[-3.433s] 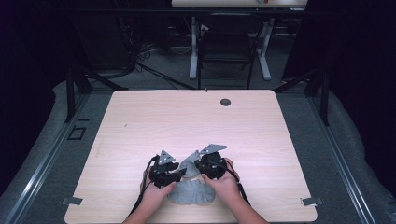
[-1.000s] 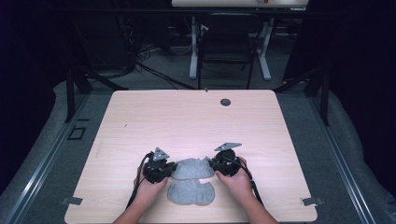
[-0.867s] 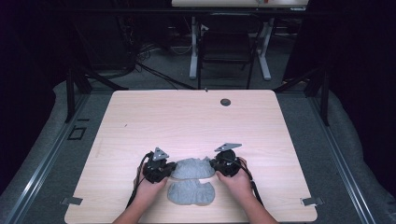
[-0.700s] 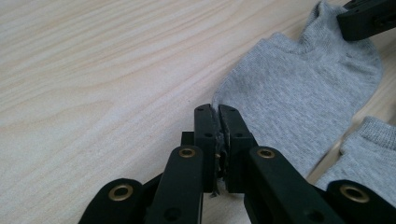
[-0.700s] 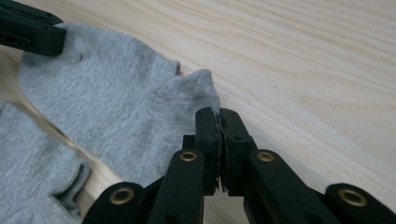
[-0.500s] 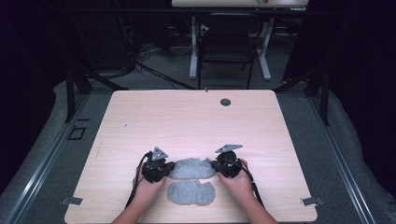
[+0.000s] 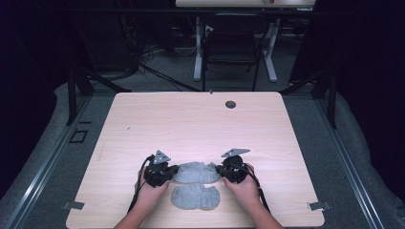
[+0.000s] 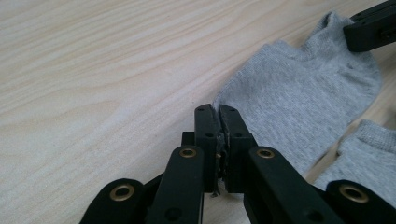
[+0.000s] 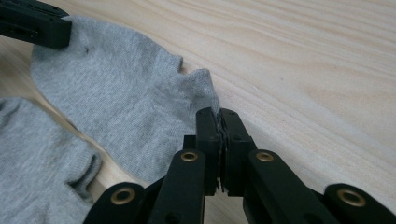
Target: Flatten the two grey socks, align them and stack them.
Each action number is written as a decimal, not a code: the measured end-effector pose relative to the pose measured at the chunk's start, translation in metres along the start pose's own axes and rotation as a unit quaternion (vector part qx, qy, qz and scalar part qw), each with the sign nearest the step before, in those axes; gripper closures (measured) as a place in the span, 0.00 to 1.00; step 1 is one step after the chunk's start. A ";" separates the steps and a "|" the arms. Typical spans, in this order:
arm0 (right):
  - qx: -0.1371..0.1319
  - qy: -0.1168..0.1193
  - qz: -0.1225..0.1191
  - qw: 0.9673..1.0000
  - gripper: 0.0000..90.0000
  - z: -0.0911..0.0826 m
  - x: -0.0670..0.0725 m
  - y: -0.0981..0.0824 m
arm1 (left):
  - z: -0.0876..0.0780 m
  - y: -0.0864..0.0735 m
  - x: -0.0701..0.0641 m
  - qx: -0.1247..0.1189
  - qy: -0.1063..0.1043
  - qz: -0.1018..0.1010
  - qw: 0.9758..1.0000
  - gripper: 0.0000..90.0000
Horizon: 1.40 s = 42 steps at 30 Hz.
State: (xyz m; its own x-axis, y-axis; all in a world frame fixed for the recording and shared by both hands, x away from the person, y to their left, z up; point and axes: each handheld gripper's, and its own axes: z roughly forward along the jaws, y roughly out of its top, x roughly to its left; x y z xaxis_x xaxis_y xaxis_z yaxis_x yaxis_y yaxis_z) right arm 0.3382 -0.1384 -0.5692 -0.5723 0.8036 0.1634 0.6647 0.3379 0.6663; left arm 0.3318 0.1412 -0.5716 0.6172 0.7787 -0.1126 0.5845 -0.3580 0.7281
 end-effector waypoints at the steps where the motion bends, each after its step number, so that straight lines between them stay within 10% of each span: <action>1: 0.000 0.000 0.002 1.000 0.97 -0.001 0.001 0.000 | -0.001 0.000 0.000 -0.002 0.000 0.002 1.000 0.97; 26: -0.040 0.017 -0.019 0.999 0.97 -0.038 0.018 0.008 | -0.037 0.010 -0.012 -0.031 -0.025 0.014 0.999 0.97; 42: -0.027 0.046 -0.035 0.998 0.97 -0.069 0.038 -0.020 | -0.063 -0.015 -0.032 -0.017 -0.050 0.026 0.998 0.97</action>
State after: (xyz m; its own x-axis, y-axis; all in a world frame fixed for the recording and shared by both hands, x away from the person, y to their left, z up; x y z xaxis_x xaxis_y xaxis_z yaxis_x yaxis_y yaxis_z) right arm 0.2703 -0.1486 -0.5267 -0.6595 0.7301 0.1790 0.5960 0.3628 0.7163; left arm 0.2700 0.1543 -0.5367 0.6969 0.7036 -0.1388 0.5325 -0.3780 0.7574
